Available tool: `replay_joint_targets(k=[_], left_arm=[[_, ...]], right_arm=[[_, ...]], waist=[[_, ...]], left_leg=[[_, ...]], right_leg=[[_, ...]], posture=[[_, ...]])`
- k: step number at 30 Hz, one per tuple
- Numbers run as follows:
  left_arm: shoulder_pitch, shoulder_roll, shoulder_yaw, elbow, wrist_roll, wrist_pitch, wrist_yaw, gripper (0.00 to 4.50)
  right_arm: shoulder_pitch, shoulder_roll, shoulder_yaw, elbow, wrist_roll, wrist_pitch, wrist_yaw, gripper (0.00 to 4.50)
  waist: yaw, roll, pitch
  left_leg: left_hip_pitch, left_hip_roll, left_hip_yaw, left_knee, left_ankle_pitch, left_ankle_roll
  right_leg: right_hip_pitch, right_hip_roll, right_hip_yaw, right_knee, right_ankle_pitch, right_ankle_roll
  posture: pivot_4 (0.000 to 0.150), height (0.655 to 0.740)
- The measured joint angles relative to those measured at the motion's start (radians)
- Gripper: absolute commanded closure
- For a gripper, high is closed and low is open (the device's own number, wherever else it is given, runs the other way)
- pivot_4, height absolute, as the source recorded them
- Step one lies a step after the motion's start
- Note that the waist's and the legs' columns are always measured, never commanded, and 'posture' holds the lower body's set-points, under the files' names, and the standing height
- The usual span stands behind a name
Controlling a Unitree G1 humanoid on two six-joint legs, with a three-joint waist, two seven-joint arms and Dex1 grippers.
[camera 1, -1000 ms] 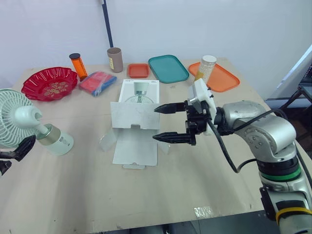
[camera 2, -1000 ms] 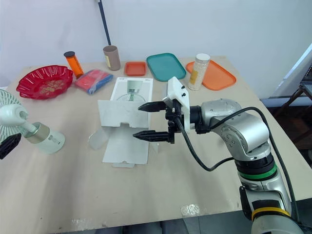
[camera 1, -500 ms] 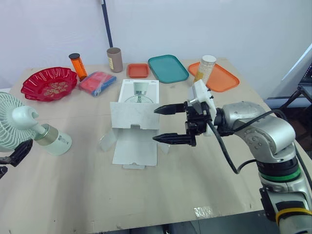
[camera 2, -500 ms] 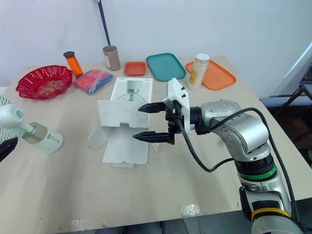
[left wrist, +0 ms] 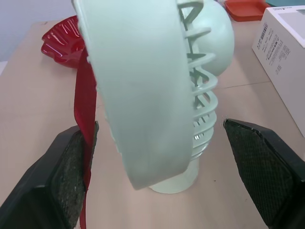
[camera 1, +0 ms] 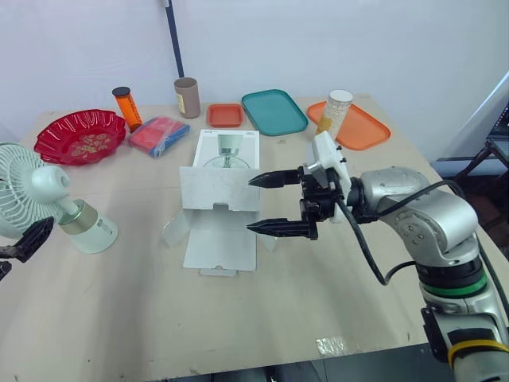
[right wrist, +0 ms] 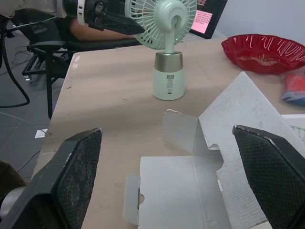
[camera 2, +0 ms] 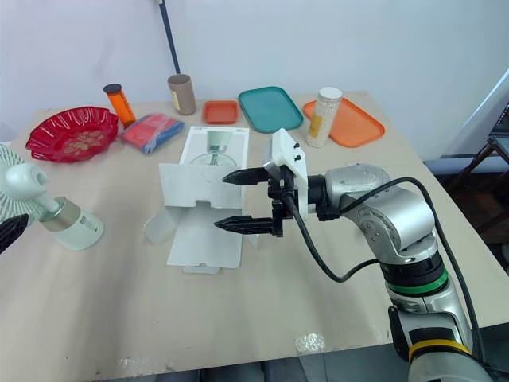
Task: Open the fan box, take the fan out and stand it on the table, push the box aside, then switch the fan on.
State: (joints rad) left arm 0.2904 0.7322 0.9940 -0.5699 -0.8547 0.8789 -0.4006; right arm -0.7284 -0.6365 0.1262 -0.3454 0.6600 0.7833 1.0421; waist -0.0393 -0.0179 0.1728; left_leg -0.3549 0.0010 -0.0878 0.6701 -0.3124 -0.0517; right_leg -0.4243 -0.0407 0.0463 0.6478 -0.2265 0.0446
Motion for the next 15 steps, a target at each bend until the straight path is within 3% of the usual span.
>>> replay_joint_targets(k=[15], left_arm=[[0.045,0.037,0.082,0.001,-0.029,0.023,0.0,0.03]], right_arm=[[0.009,0.014,0.0,0.0,0.0,0.0,-0.005,0.0]], waist=[[-0.006,0.0,0.0]], left_leg=[[0.0,0.0,0.0,0.0,0.0,0.0]], right_leg=[[0.0,0.0,0.0,0.0,0.0,0.0]], posture=[[0.15,0.74]])
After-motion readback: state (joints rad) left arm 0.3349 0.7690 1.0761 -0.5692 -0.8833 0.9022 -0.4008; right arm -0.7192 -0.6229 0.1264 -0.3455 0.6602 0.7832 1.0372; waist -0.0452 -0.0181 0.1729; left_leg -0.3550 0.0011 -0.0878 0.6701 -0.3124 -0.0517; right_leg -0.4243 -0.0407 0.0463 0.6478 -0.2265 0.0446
